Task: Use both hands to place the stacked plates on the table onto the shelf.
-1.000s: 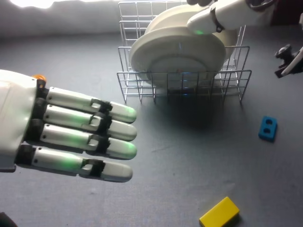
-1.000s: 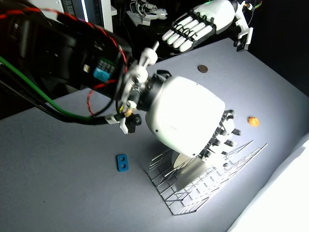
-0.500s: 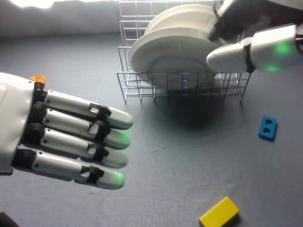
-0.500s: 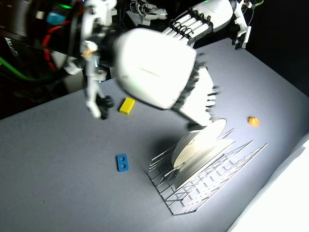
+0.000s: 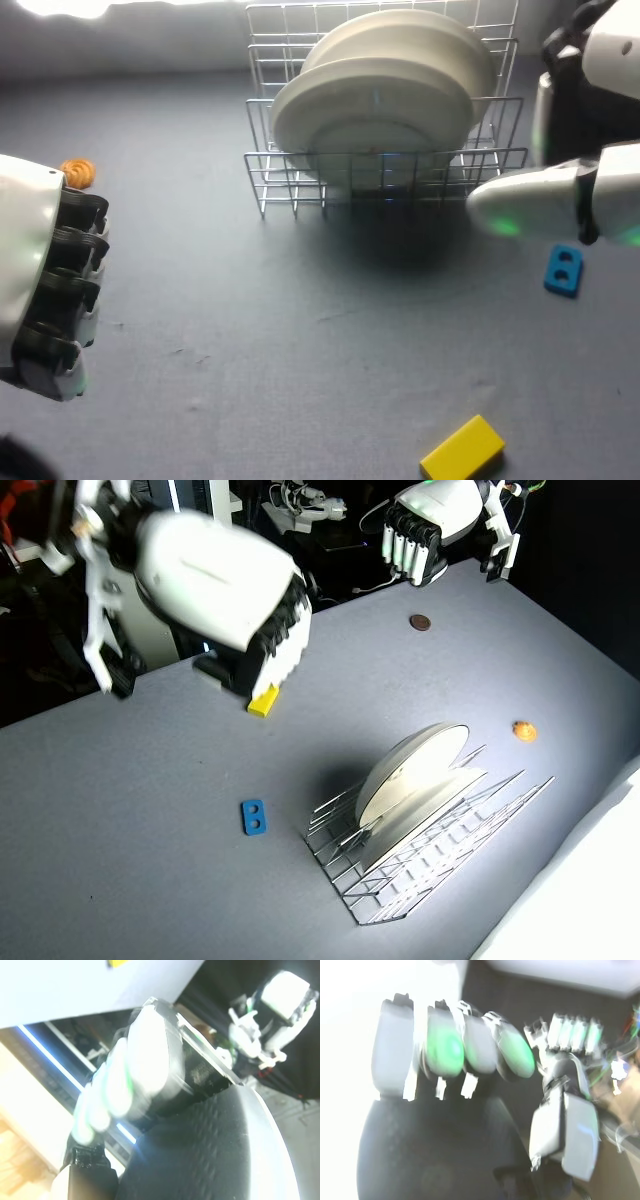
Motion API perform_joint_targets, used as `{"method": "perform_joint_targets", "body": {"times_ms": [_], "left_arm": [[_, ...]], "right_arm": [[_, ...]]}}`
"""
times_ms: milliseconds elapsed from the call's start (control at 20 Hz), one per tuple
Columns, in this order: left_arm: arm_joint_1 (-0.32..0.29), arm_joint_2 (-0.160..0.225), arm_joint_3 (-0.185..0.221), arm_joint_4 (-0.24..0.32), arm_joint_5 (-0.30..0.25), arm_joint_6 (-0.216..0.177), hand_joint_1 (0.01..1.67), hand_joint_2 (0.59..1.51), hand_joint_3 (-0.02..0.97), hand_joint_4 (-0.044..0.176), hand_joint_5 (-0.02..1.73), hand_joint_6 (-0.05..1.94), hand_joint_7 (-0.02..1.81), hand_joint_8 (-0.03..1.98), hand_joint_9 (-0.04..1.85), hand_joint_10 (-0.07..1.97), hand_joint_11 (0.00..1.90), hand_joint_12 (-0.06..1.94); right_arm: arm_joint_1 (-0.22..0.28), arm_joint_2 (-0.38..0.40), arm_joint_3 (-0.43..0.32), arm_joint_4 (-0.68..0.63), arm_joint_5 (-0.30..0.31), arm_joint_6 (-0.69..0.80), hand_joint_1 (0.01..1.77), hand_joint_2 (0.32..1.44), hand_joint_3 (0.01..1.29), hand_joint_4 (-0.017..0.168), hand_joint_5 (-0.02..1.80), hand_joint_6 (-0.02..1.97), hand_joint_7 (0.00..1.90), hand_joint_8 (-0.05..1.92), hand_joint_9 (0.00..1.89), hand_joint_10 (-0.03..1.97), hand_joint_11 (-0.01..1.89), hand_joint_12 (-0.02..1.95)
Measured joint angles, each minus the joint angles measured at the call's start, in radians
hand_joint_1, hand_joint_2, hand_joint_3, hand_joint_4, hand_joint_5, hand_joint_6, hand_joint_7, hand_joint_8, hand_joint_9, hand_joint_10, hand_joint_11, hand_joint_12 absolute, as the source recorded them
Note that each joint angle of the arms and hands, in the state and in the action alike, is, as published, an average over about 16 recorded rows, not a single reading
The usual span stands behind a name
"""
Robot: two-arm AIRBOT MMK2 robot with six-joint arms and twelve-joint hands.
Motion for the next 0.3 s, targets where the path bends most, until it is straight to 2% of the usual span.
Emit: {"method": "perform_joint_targets", "body": {"times_ms": [150,300], "left_arm": [[0.001,0.003,-0.003,0.0,-0.001,-0.001,0.26,1.295,0.004,0.109,1.54,1.87,1.6,1.88,1.61,1.9,1.58,1.91],[0.001,0.008,-0.005,0.001,-0.002,-0.003,0.33,1.339,-0.001,0.14,1.64,1.92,1.7,1.92,1.73,1.91,1.75,1.93]], "right_arm": [[-0.004,0.024,-0.021,-0.034,-0.016,0.018,0.28,1.21,0.01,0.088,1.46,1.88,1.49,1.89,1.54,1.92,1.65,1.92],[-0.002,0.04,-0.031,-0.051,-0.034,0.038,0.32,1.27,0.01,0.116,1.57,1.91,1.57,1.91,1.63,1.93,1.78,1.91]]}}
